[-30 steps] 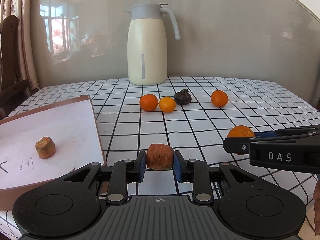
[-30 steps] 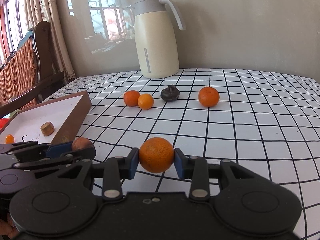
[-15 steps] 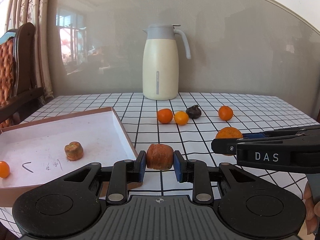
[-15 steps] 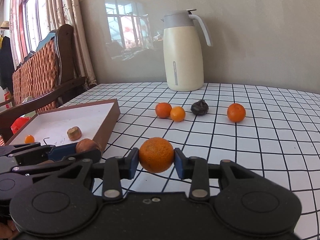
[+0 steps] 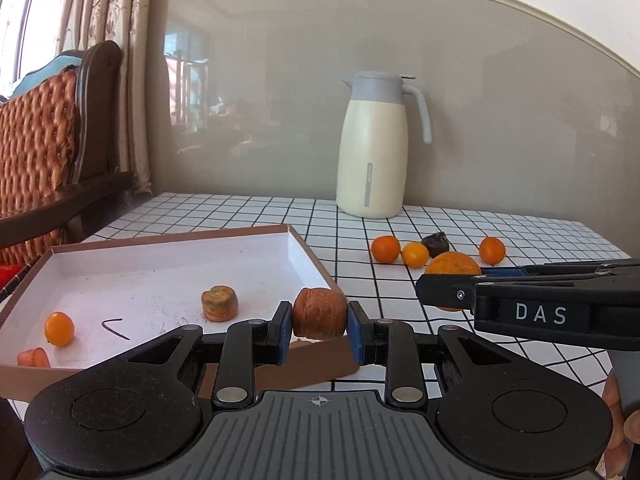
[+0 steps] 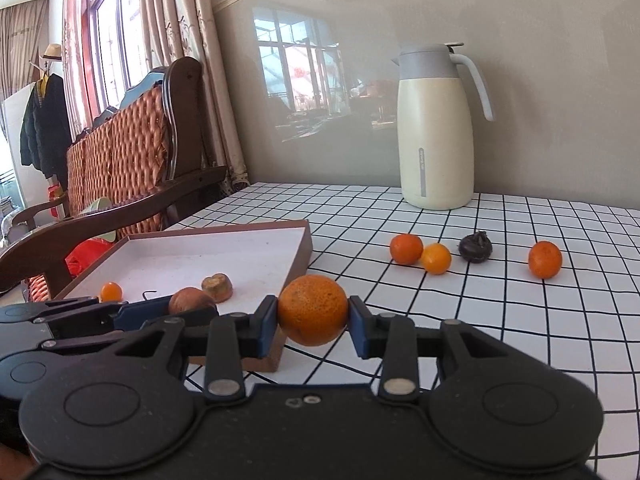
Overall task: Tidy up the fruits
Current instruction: 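Carry the carrot piece and orange in both grippers over the box lid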
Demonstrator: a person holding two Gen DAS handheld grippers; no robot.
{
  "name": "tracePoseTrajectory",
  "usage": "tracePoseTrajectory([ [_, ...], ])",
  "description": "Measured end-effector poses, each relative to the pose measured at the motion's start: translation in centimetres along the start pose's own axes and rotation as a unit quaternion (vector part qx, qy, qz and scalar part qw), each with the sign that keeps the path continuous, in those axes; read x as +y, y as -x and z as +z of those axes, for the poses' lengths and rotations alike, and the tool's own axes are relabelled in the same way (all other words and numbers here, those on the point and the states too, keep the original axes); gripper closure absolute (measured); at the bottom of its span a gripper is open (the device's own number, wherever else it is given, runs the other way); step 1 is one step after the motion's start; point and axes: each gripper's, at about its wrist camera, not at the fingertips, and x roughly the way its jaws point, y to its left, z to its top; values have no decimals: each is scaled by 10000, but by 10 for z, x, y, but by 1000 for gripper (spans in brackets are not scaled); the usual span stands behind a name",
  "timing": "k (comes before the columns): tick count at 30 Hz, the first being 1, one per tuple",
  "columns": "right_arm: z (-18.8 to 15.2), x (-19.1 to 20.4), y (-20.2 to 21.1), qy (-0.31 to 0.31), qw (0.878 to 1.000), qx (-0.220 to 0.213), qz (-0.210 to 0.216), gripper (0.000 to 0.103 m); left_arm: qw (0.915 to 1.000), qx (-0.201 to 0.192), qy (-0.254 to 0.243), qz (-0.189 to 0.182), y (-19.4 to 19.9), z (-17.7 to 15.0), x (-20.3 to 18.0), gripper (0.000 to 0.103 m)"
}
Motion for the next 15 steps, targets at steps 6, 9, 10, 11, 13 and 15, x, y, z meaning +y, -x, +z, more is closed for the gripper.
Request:
tracePoseTrajectory([
  [6, 6, 20, -10, 39, 9997, -72, 247, 74, 9996, -36, 100, 251, 2, 0, 22, 74],
  [9, 9, 30, -18, 65, 9993, -90, 354, 74, 9991, -59, 152, 392, 5, 0, 34, 74],
  [10, 9, 34, -20, 72, 9992, -87, 392, 74, 9988, -71, 179, 441, 5, 0, 39, 74],
  [11, 10, 37, -23, 76, 9990, -93, 424, 74, 9986, -76, 202, 490, 7, 0, 43, 74],
  [13, 11, 44, -27, 103, 9988, -108, 463, 74, 9980, -75, 253, 582, 7, 0, 53, 74],
  [15, 12, 49, -32, 120, 9986, -122, 509, 74, 9972, -87, 318, 674, 9, -1, 62, 74],
])
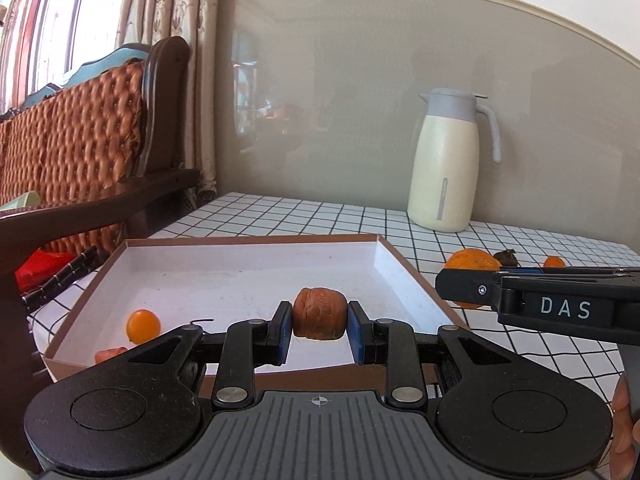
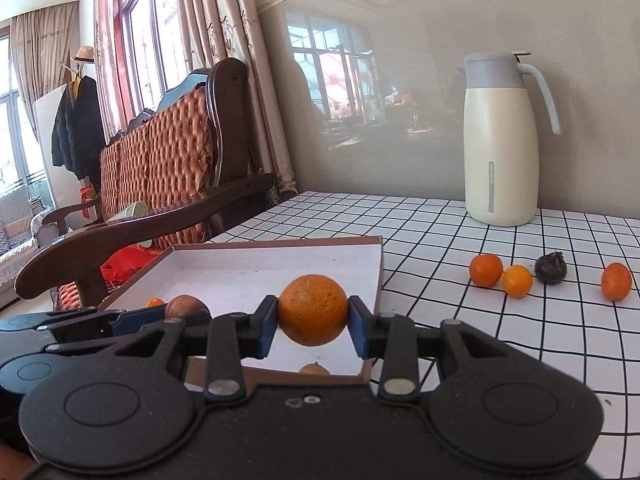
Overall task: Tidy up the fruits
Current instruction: 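Carry the carrot piece and orange in both grippers over the box lid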
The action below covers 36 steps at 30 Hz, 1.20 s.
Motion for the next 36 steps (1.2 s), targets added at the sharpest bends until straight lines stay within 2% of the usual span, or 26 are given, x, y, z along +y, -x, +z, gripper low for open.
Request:
tracePoseTrajectory([
  [14, 3, 23, -25, 8, 9999, -10, 119, 74, 9987, 5, 289, 412, -11, 4, 44, 74],
  [36, 5, 18, -60, -129, 9994, 95, -291, 74, 9950, -3, 530, 848, -48, 12, 77, 74],
])
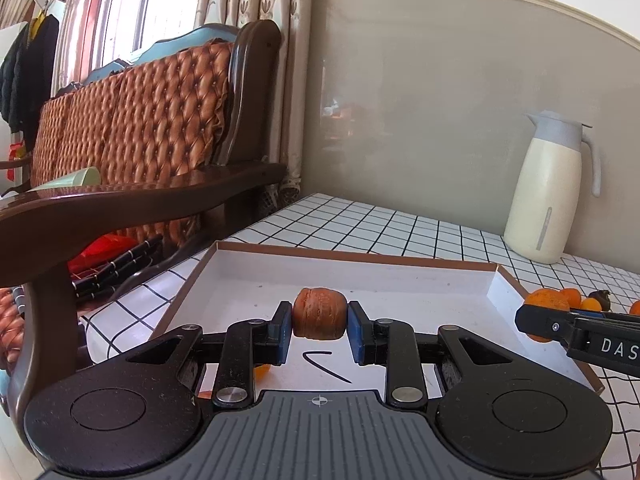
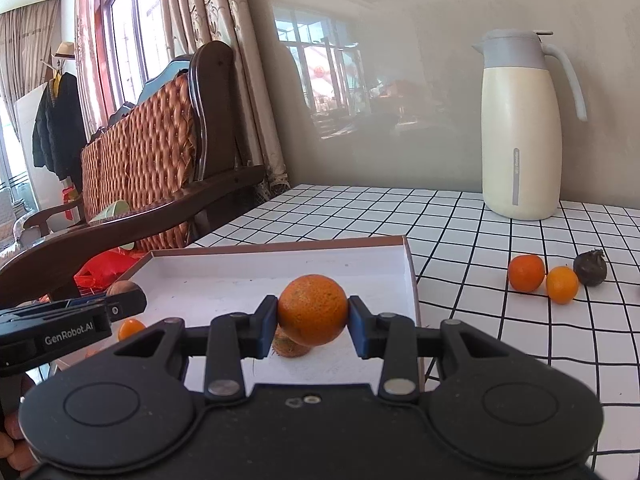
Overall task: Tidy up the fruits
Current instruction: 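Carry the carrot piece and orange in both grippers over the box lid, then open both grippers to drop the carrot piece and orange into the box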
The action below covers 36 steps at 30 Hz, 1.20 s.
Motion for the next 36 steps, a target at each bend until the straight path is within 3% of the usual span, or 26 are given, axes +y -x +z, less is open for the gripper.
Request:
tracePoseTrajectory([
  [11, 7, -6, -26, 13, 9993, 123, -343, 74, 9997, 75, 61, 215, -24, 4, 9, 74],
  [26, 13, 3, -52, 228, 9985, 214, -454, 74, 9990, 104, 132, 421, -48, 10, 25, 73],
  [29, 14, 4, -55, 289, 9978, 203, -561, 70, 9988, 80, 144, 452, -52, 13, 26, 73],
  [30, 15, 6, -56, 360, 9969, 184, -668, 47, 9986, 81, 150, 506, -53, 14, 26, 57],
  [31, 17, 7, -52, 367, 9964, 71, -755, 12, 9980, 96, 192, 592, -51, 16, 25, 34],
  [32, 19, 7, -45, 312, 9962, -136, -800, 6, 9976, 19, 260, 649, -47, 18, 25, 1],
  [34, 23, 7, -27, 203, 9953, -620, -722, 6, 9965, -451, 250, 657, -31, 20, 23, 0],
  [36, 28, 5, -11, 107, 9931, -1004, -591, 6, 9958, -567, 71, 719, -26, 24, 19, 0],
])
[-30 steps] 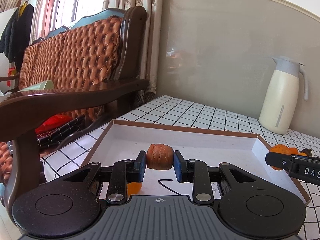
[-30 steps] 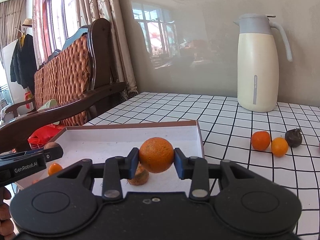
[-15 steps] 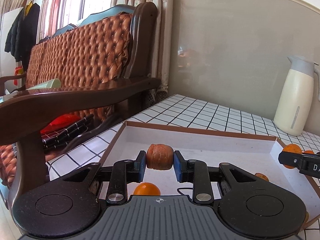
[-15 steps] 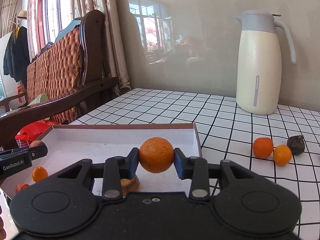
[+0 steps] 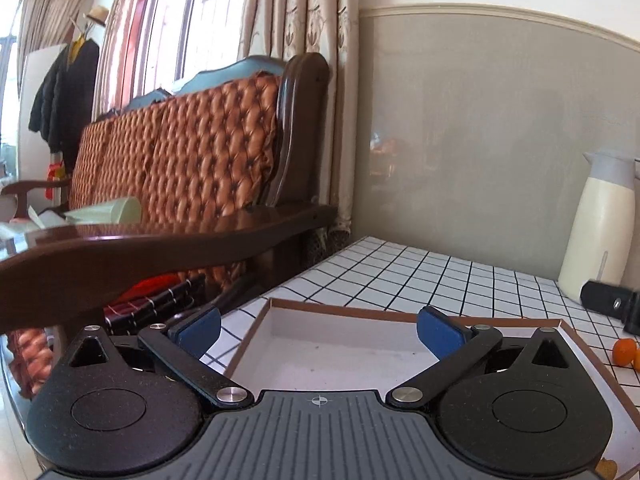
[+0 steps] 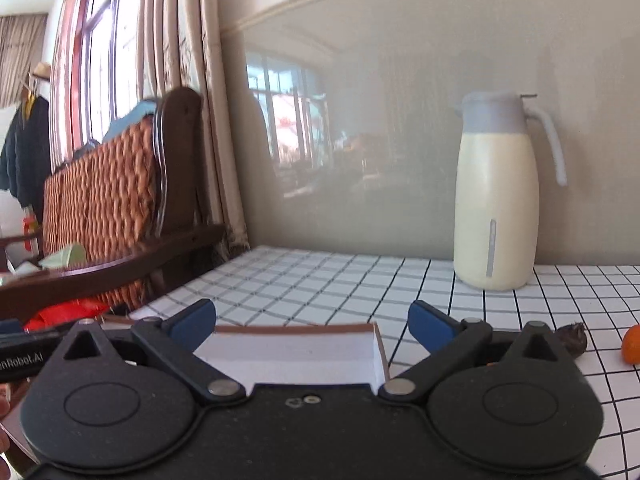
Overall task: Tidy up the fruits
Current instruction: 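Open both grippers to drop the carrot piece and orange into the box, then move the left tool to a mandarin while the right tool approaches another orange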
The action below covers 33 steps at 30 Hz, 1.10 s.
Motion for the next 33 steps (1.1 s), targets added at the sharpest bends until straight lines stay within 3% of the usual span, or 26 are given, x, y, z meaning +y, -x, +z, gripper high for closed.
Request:
tracePoseTrajectory([
  [7, 10, -17, 21, -214, 9986, -320, 363, 6, 10000, -64, 32, -4, 12, 4, 2, 0],
  [18, 8, -39, 37, -411, 9976, -62, 549, 6, 10000, -46, -30, 0, 28, -2, -10, 0],
  [33, 4, -100, 67, -776, 9968, 165, 87, 6, 9939, -107, -587, -926, 58, -6, -96, 0],
])
